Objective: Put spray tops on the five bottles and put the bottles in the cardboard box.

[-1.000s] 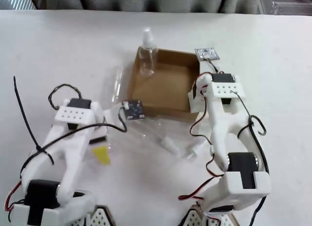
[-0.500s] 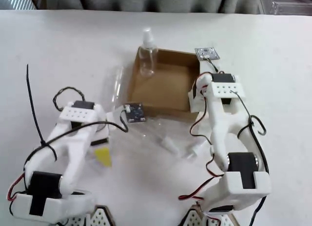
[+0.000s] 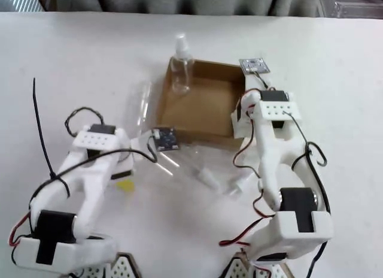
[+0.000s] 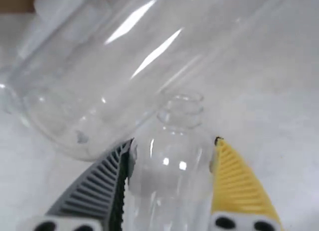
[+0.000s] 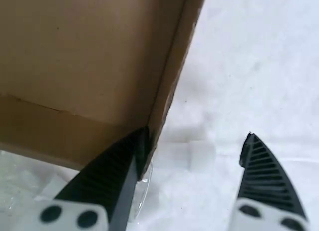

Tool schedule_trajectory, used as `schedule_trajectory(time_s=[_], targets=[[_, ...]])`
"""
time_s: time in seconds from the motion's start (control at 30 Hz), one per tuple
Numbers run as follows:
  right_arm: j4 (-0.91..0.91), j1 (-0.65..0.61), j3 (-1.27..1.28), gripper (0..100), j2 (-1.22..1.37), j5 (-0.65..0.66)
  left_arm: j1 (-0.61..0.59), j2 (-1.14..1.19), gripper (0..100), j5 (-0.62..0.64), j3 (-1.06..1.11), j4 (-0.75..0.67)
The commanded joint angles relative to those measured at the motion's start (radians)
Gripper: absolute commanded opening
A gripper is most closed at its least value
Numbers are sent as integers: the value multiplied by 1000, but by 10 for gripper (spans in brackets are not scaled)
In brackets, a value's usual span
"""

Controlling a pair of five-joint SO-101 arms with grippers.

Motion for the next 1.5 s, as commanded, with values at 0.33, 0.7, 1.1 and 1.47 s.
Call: schedule_trajectory(time_s=[0.33, 0.7, 1.1, 1.47], targets=[[45, 54, -64, 272, -53, -12, 7, -5, 106, 114, -26, 5], [44, 51, -68, 272, -33, -12, 1, -8, 240, 621, -57, -11], [19, 53, -63, 272, -31, -11, -2, -12, 406, 608, -109, 118], [18, 51, -61, 272, -31, -11, -30, -8, 369, 252, -207, 250]])
